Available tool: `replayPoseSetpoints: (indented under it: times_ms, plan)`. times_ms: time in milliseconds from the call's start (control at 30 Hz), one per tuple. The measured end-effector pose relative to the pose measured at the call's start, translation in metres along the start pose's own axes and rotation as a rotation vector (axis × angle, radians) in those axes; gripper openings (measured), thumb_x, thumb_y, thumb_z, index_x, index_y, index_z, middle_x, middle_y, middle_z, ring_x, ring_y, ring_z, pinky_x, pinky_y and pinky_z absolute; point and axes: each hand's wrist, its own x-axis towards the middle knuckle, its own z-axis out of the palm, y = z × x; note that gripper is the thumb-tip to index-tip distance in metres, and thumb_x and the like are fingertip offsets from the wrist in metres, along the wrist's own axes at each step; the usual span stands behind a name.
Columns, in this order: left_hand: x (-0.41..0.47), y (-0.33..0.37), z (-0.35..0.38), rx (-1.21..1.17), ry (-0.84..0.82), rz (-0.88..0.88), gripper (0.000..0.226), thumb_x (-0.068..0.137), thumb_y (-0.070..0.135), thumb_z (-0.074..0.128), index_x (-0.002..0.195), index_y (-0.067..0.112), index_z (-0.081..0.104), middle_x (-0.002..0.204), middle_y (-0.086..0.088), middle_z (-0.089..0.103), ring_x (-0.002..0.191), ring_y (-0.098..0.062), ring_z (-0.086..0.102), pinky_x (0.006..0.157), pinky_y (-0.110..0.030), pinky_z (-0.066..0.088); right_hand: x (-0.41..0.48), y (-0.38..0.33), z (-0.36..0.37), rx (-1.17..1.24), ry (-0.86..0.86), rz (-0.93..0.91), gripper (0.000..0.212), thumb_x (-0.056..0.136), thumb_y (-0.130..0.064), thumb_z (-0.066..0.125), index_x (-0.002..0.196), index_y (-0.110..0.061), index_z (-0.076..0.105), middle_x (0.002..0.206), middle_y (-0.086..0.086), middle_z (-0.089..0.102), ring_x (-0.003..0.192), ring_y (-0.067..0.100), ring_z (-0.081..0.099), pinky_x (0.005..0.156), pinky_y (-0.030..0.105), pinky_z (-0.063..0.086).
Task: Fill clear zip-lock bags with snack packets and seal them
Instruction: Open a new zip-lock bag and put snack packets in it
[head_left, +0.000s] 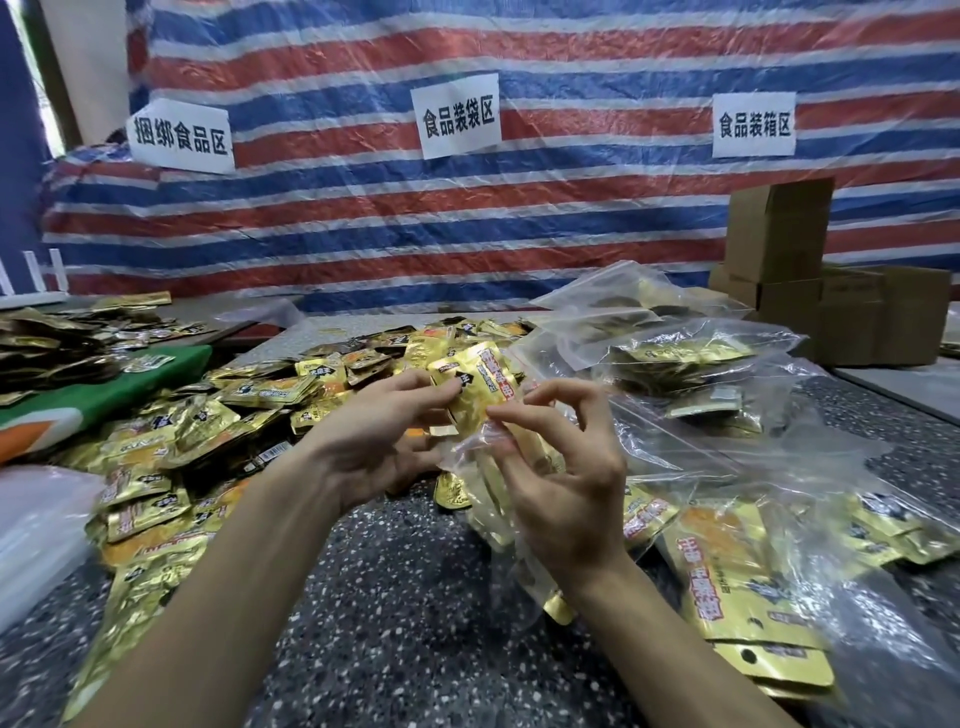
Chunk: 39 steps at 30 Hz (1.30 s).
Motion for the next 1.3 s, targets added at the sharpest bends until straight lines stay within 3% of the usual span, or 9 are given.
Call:
replayPoseSetpoints:
  times_ms: [167, 333, 567, 667, 767, 833, 933, 1100, 1300]
  plan:
    - [-0.009, 0.015, -0.007, 0.258, 0.091, 0.267, 0.018, 0.056, 0.004, 0.082, 0.072, 0.012, 0.076, 0.086, -0.01, 0.075, 0.086, -0.023, 0.072, 0.073, -0.03, 0.055, 0.002, -0.001, -0.002, -0.01, -0.048, 0.016, 0.019, 0.073, 0.001, 0.081, 0.089, -0.007, 0.076, 0.1, 0.011, 0.057, 0.099, 0.006, 0.055, 0.086, 0.01, 0.046]
    - [-0.026, 0.045, -0.004, 0.253, 0.075, 0.526, 0.03, 0.051, 0.009, 0.082, 0.079, 0.017, 0.079, 0.09, -0.008, 0.076, 0.092, -0.022, 0.073, 0.084, -0.031, 0.053, 0.01, -0.004, -0.008, -0.026, 0.025, -0.022, 0.017, 0.078, 0.005, 0.079, 0.093, -0.003, 0.076, 0.099, 0.01, 0.057, 0.098, 0.01, 0.057, 0.086, 0.012, 0.046]
    - [-0.011, 0.037, -0.009, 0.123, 0.202, 0.831, 0.009, 0.088, 0.014, 0.068, 0.092, 0.022, 0.07, 0.097, 0.0, 0.072, 0.098, -0.02, 0.07, 0.083, -0.029, 0.057, 0.014, -0.007, -0.012, 0.009, 0.067, -0.031, 0.015, 0.087, 0.002, 0.071, 0.101, -0.003, 0.074, 0.1, 0.012, 0.057, 0.098, 0.009, 0.057, 0.085, 0.02, 0.05]
    - [0.022, -0.006, -0.031, 0.445, 0.444, 0.635, 0.029, 0.086, -0.001, 0.065, 0.099, 0.024, 0.069, 0.107, -0.001, 0.07, 0.102, -0.021, 0.066, 0.09, -0.04, 0.056, 0.012, -0.007, -0.01, 0.002, 0.059, -0.023, 0.012, 0.087, -0.001, 0.071, 0.098, -0.002, 0.074, 0.1, 0.011, 0.057, 0.1, 0.004, 0.055, 0.086, 0.016, 0.048]
    - [0.046, -0.061, -0.056, 0.733, 0.347, 0.303, 0.051, 0.08, 0.002, 0.071, 0.123, 0.027, 0.062, 0.133, 0.0, 0.058, 0.11, -0.016, 0.055, 0.098, -0.042, 0.049, 0.012, -0.006, -0.009, 0.017, 0.047, -0.025, 0.012, 0.087, -0.002, 0.071, 0.098, -0.003, 0.075, 0.1, 0.01, 0.056, 0.1, 0.003, 0.057, 0.086, 0.015, 0.049]
    - [0.055, -0.084, -0.068, 1.007, 0.28, 0.259, 0.066, 0.078, 0.013, 0.077, 0.138, 0.026, 0.054, 0.145, 0.0, 0.048, 0.126, -0.016, 0.044, 0.104, -0.031, 0.04, 0.013, -0.005, -0.009, 0.029, 0.044, -0.031, 0.012, 0.086, -0.003, 0.071, 0.098, -0.004, 0.076, 0.099, 0.009, 0.056, 0.1, 0.001, 0.056, 0.086, 0.014, 0.049]
    - [0.059, -0.092, -0.075, 1.131, 0.368, 0.325, 0.055, 0.084, 0.023, 0.071, 0.136, 0.033, 0.056, 0.145, 0.003, 0.051, 0.133, -0.017, 0.043, 0.11, -0.043, 0.038, 0.013, -0.006, -0.01, 0.032, 0.038, -0.043, 0.012, 0.086, -0.004, 0.072, 0.098, -0.005, 0.076, 0.098, 0.01, 0.056, 0.1, -0.002, 0.055, 0.086, 0.013, 0.047]
    - [0.054, -0.093, -0.075, 1.101, 0.637, 0.399, 0.038, 0.092, 0.018, 0.061, 0.122, 0.041, 0.066, 0.126, 0.015, 0.066, 0.1, -0.007, 0.064, 0.077, -0.03, 0.053, 0.012, -0.007, -0.008, 0.052, 0.033, -0.04, 0.012, 0.086, -0.005, 0.071, 0.097, -0.005, 0.076, 0.098, 0.013, 0.056, 0.098, 0.0, 0.055, 0.086, 0.013, 0.047]
    - [0.046, -0.079, -0.081, 0.572, 0.871, 0.512, 0.013, 0.1, 0.022, 0.055, 0.105, 0.027, 0.066, 0.076, 0.004, 0.067, 0.042, -0.001, 0.042, 0.038, -0.017, 0.035, 0.011, -0.007, -0.008, 0.085, 0.027, -0.027, 0.012, 0.087, -0.011, 0.072, 0.098, -0.008, 0.076, 0.098, 0.01, 0.055, 0.096, 0.005, 0.058, 0.086, 0.015, 0.049]
